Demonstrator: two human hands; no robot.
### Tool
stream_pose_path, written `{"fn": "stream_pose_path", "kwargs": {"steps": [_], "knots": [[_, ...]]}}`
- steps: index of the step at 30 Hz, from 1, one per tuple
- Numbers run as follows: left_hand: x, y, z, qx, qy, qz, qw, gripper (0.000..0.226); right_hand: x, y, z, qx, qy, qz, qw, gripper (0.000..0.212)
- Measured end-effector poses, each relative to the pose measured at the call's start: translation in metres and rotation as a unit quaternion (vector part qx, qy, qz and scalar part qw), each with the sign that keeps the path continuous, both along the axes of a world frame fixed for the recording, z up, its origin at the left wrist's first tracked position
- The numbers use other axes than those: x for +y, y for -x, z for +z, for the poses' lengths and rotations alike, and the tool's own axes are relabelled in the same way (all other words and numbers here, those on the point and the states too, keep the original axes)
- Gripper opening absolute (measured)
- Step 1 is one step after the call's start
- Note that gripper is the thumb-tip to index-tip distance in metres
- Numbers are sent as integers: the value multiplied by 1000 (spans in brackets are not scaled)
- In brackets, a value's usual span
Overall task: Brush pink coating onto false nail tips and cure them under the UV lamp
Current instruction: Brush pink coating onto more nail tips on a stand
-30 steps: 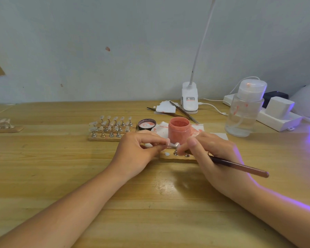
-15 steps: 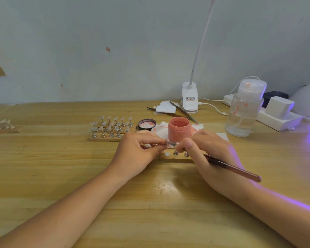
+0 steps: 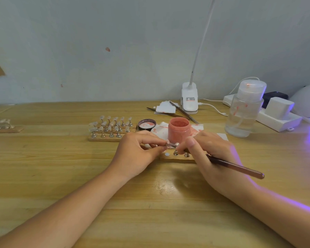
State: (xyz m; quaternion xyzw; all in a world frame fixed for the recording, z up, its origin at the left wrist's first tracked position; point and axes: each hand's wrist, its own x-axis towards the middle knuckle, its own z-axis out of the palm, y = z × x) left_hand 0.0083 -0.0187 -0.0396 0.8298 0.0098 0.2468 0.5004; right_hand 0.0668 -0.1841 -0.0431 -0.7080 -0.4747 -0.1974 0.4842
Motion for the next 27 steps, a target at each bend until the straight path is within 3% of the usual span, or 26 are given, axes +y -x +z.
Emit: {"fn": "stream_pose_path", "kwargs": {"steps": [3, 14, 27], "knots": [[0, 0, 0, 0, 5, -4, 1000, 22, -2, 0, -2, 6, -12, 14, 1000, 47], [1, -1, -3, -10, 21, -14, 1000, 18, -3, 1, 0, 24, -3, -27, 999, 38], [1, -1, -1, -14, 38, -32, 999, 19, -3, 2, 0, 28, -13, -11, 999, 47]]}}
